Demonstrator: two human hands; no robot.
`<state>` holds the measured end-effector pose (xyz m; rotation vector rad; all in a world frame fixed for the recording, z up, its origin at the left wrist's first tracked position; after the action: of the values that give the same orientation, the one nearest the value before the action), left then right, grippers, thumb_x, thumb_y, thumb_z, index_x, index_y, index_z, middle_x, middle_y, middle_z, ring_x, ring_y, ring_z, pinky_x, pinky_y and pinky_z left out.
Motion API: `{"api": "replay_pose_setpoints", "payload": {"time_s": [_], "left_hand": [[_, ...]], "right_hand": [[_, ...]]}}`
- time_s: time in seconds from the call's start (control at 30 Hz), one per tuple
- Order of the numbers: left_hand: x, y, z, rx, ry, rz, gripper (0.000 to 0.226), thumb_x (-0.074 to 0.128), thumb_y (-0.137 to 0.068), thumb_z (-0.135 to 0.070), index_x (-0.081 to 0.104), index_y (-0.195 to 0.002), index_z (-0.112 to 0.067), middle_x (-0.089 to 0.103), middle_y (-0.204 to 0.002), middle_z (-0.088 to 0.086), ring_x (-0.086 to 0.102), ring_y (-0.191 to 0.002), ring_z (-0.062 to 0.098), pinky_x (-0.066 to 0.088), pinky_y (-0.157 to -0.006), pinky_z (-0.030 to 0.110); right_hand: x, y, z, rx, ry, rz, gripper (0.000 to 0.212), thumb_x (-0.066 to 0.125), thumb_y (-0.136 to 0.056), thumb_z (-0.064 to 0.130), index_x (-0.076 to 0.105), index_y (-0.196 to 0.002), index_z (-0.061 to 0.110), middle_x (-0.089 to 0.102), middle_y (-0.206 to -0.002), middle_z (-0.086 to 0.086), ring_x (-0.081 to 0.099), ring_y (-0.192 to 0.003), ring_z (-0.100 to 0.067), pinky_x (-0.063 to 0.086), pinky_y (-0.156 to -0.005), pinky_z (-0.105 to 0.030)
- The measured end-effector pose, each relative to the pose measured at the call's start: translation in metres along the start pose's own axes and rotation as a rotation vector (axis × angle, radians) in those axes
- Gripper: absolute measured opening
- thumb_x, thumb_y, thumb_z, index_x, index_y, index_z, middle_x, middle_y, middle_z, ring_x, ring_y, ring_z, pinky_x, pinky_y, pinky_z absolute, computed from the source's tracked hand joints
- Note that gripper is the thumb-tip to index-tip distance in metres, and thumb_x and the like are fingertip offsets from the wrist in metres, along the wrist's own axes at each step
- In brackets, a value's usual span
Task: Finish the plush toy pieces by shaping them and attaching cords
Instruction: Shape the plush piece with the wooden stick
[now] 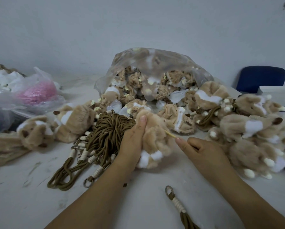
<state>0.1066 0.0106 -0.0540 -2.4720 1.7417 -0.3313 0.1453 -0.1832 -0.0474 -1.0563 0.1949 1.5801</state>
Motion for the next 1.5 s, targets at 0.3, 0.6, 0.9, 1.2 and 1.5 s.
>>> {"api": "replay_pose_setpoints", "payload": {"time_s": [0.3,0.6,0.9,1.2,1.5], "left_hand": [[-0.027,-0.006,-0.008,0.085,-0.233,-0.099,0.063,0.050,-0.065,-0.083,0.046,-0.047,-0.022,0.043,-0.045,-0.005,0.042,-0.045,0.014,0.036,-0.045,0.022],[-0.034,-0.007,-0.015,0.106,-0.167,-0.192,0.063,0.046,-0.073,-0.075,0.061,-0.051,-0.018,0.059,-0.049,-0.002,0.058,-0.046,0.010,0.046,-0.046,0.019],[0.006,0.002,0.002,-0.009,-0.187,0.189,0.064,0.042,-0.083,-0.071,0.074,-0.063,-0.019,0.069,-0.059,0.001,0.066,-0.054,0.009,0.049,-0.051,0.017],[0.022,0.004,0.004,0.173,-0.300,0.217,0.037,0.047,-0.093,-0.064,0.070,-0.089,-0.035,0.070,-0.090,-0.010,0.064,-0.087,0.007,0.051,-0.084,0.031],[0.038,0.008,0.002,0.178,-0.817,0.214,0.025,0.051,-0.077,-0.058,0.052,-0.076,-0.033,0.051,-0.089,-0.014,0.045,-0.099,0.011,0.039,-0.084,0.027]], "right_hand": [[-0.002,0.001,0.004,-0.056,0.102,0.100,0.067,0.033,-0.072,0.082,0.035,-0.065,0.015,0.030,-0.048,0.001,0.032,-0.045,-0.009,0.024,-0.047,-0.028],[-0.008,0.001,0.002,0.006,0.061,0.043,0.065,0.035,-0.070,0.081,0.032,-0.055,0.018,0.031,-0.044,0.004,0.032,-0.042,-0.010,0.026,-0.047,-0.030],[-0.003,0.000,0.014,-0.043,-0.231,-0.016,0.031,0.051,-0.076,0.066,0.054,-0.074,0.035,0.055,-0.059,0.018,0.047,-0.050,-0.001,0.036,-0.047,-0.015],[0.014,0.000,0.008,0.028,-0.155,0.032,0.015,0.052,-0.084,0.040,0.051,-0.076,0.027,0.060,-0.070,0.014,0.054,-0.063,-0.004,0.040,-0.053,-0.022],[0.003,-0.004,0.000,0.089,-0.429,-0.104,0.022,0.052,-0.094,0.030,0.047,-0.073,0.022,0.047,-0.053,0.017,0.041,-0.047,0.000,0.034,-0.045,-0.013]]}}
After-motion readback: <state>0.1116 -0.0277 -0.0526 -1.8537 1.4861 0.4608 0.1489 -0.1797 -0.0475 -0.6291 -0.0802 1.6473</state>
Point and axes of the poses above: each hand's wrist, its own y-axis away from the middle knuckle, its own x-axis out of the palm, z = x × y, the point moved 7 cm from there along -y, towards the middle knuckle
